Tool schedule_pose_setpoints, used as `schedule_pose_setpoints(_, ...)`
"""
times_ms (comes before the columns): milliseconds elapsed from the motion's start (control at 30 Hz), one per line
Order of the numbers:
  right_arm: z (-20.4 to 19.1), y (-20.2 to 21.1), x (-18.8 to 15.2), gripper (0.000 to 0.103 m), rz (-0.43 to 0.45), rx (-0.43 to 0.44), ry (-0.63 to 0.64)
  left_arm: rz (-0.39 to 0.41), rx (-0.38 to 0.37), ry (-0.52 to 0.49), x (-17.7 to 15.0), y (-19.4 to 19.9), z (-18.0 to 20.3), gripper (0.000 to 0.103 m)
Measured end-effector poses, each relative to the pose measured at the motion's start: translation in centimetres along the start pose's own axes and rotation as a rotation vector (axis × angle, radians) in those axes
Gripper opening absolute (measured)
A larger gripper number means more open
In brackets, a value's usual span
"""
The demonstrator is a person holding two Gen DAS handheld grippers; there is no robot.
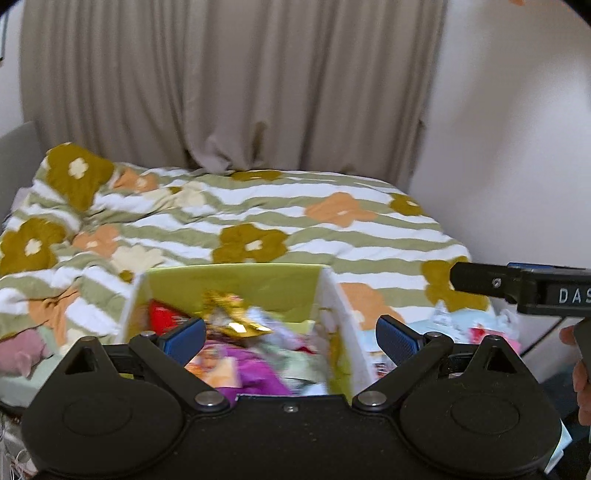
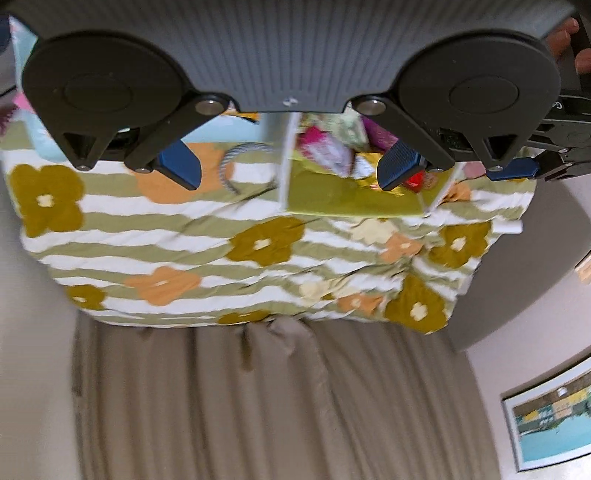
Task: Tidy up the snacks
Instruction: 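Grasp the brown-white bag with the left tool while the right tool grasps the pink marshmallow bag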
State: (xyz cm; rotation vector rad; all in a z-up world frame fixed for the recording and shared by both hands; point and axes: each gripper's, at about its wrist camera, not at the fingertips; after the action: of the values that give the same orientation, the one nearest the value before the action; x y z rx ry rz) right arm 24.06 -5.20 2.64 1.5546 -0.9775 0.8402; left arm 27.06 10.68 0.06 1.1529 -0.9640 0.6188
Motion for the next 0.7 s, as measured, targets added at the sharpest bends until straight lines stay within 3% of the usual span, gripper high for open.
schedule_pose_setpoints(300,9.5,3.8,-0.5,0.103,0.024,-0.073,-0.024,-0.005,-0.037,-0.086,-1.5,-0.9,9.2,0.1)
schedule_pose_setpoints(700,22.5,3.2,-4.2,0.103,-0.093,-0.015,0.017,-0.116,-0.043,-0.229,-6.9,-6.8,21.6,0.1)
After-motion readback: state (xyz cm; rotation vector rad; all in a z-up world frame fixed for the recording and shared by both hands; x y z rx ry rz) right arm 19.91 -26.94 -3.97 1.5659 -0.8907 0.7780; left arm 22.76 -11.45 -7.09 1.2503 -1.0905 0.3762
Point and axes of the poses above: each gripper's, at about its wrist camera, not at the fingertips, and y roughly against the way its jaws point, z to its right, x to its top, and after that the axes turned 12 degrees about z, right-handed
